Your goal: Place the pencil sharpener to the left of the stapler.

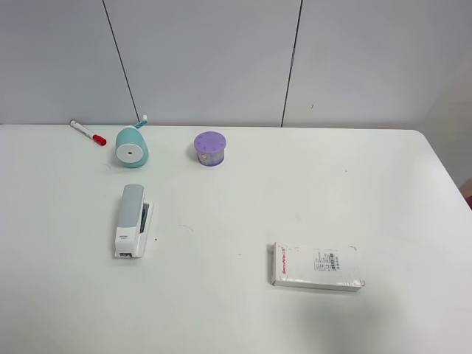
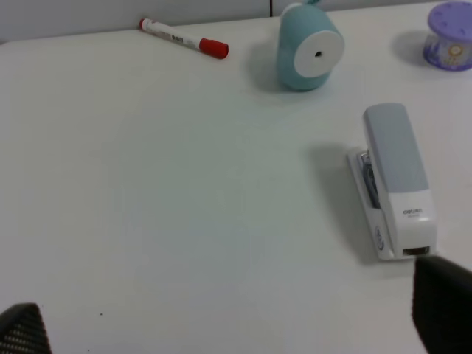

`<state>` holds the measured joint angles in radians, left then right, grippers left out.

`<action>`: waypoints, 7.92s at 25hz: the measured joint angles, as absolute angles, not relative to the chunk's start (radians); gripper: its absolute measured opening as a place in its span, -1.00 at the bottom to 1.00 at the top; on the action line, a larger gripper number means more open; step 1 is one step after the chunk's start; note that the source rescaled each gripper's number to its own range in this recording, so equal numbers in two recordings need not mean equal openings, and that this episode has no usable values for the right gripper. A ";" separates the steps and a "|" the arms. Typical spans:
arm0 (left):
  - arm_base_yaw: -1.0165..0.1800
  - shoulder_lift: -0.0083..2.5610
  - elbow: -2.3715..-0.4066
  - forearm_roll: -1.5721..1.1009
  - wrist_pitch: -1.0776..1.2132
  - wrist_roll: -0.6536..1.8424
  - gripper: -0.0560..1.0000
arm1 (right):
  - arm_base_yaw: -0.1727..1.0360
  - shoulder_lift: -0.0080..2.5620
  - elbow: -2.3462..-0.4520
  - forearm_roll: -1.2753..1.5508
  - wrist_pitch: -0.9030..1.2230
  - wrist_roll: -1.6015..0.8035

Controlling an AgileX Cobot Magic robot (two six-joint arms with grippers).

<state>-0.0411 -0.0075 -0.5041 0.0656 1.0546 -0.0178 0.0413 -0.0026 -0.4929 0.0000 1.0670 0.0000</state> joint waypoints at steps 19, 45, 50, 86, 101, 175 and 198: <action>-0.041 -0.007 -0.504 0.065 1.055 -0.018 1.00 | 0.041 -0.003 -0.493 0.000 1.067 0.000; -0.105 1.668 -1.667 -0.072 0.974 -0.209 1.00 | 0.041 -0.003 -0.493 0.000 1.067 0.000; -0.131 1.885 -1.880 -0.076 1.129 -0.219 1.00 | 0.041 -0.003 -0.493 0.000 1.067 0.000; -0.162 2.290 -1.910 -0.072 0.960 -0.214 1.00 | 0.041 -0.003 -0.493 0.000 1.067 0.000; -0.161 2.371 -1.910 -0.064 0.919 -0.115 0.83 | 0.041 -0.003 -0.493 0.000 1.067 0.000; -0.080 1.764 -0.828 -0.041 0.554 -0.104 -0.59 | 0.041 -0.003 -0.493 0.000 1.067 0.000; -0.083 1.641 -0.951 -0.021 0.519 -0.130 0.97 | 0.041 -0.003 -0.493 0.000 1.067 0.000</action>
<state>-0.0829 1.6414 -0.9513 -0.0206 0.5189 -0.1296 0.0413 -0.0026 -0.4929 0.0000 1.0670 0.0000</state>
